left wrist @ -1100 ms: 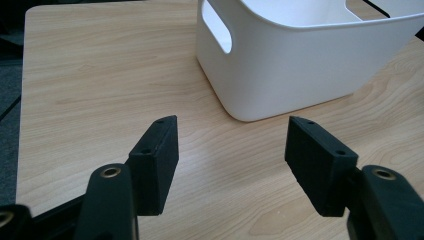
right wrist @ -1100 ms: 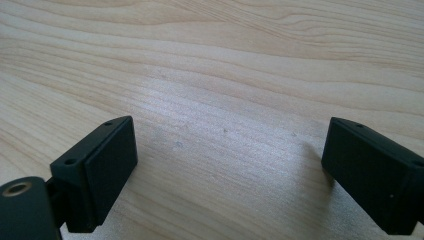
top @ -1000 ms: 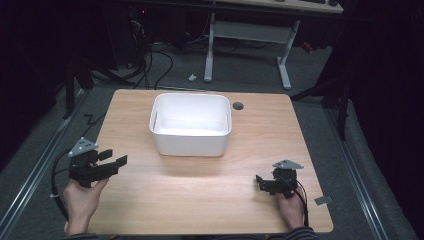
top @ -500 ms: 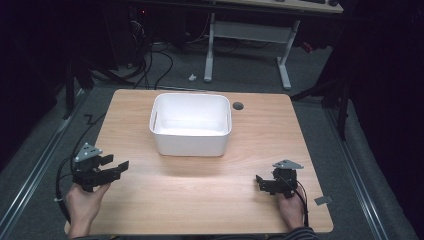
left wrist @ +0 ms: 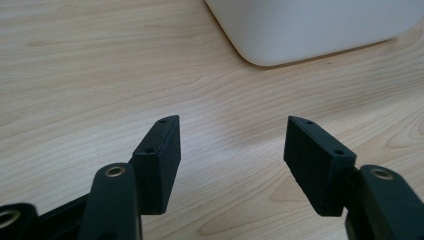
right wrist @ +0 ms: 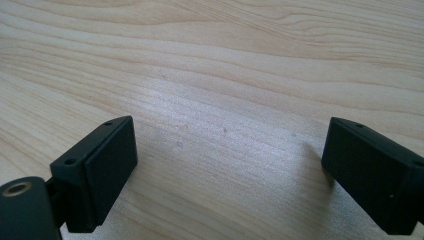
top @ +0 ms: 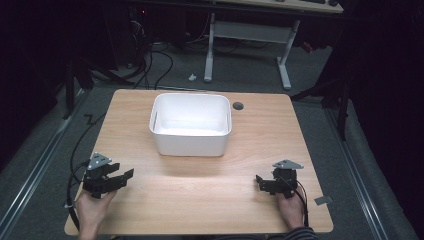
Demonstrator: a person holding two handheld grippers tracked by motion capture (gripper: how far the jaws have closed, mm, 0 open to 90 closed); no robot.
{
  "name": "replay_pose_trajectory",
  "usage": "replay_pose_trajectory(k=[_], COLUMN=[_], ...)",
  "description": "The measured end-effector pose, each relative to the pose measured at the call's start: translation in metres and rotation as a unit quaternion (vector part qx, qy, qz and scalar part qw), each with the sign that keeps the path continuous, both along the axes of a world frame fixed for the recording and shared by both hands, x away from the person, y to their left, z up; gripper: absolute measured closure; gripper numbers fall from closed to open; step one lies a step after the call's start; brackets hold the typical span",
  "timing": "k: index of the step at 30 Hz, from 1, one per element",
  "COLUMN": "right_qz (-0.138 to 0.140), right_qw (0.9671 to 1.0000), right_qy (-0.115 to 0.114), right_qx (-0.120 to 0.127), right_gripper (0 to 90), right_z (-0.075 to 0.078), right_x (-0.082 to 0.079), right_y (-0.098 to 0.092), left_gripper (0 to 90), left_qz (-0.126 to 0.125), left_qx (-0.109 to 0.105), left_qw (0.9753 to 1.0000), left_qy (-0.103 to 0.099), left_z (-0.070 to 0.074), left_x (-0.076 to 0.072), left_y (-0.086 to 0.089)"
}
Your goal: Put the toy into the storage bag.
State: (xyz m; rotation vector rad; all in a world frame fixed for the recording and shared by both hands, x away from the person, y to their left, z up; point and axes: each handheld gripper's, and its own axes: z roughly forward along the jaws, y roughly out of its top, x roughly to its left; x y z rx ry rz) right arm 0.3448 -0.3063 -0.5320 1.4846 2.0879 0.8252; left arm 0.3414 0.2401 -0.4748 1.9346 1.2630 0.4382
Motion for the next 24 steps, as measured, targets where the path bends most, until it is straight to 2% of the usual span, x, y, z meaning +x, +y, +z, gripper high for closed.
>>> replay_pose_trajectory(k=[5,7,9,14,15,16,24], right_qz=[0.0,0.0,0.001,0.0,0.0,0.0,0.001], right_qw=[1.0,1.0,1.0,1.0,1.0,1.0,1.0], right_qy=[0.0,0.0,0.0,0.0,0.0,0.0,0.0], right_qx=[0.0,0.0,0.0,0.0,0.0,0.0,0.0], right_gripper=[7.4,7.4,7.4,7.4,7.4,7.4,7.4], right_z=[0.0,0.0,0.0,0.0,0.0,0.0,0.0], right_x=[0.0,0.0,0.0,0.0,0.0,0.0,0.0], right_y=[0.0,0.0,0.0,0.0,0.0,0.0,0.0], left_gripper=[38.9,36.9,36.2,32.1,30.1,30.0,28.0], left_qz=[0.004,0.008,0.01,0.02,0.023,0.025,0.027], left_qx=[0.002,-0.004,-0.001,0.037,0.046,0.054,0.051], left_qw=[1.0,0.9999,0.9999,0.9991,0.9986,0.9982,0.9983], left_qy=[0.0,0.004,0.008,0.008,-0.011,-0.012,-0.011], left_z=[-0.014,-0.028,-0.038,-0.058,-0.062,-0.062,-0.062], left_x=[-0.001,0.0,0.001,0.006,0.004,0.004,0.003], left_y=[-0.003,-0.005,-0.008,-0.017,-0.02,-0.022,-0.023])
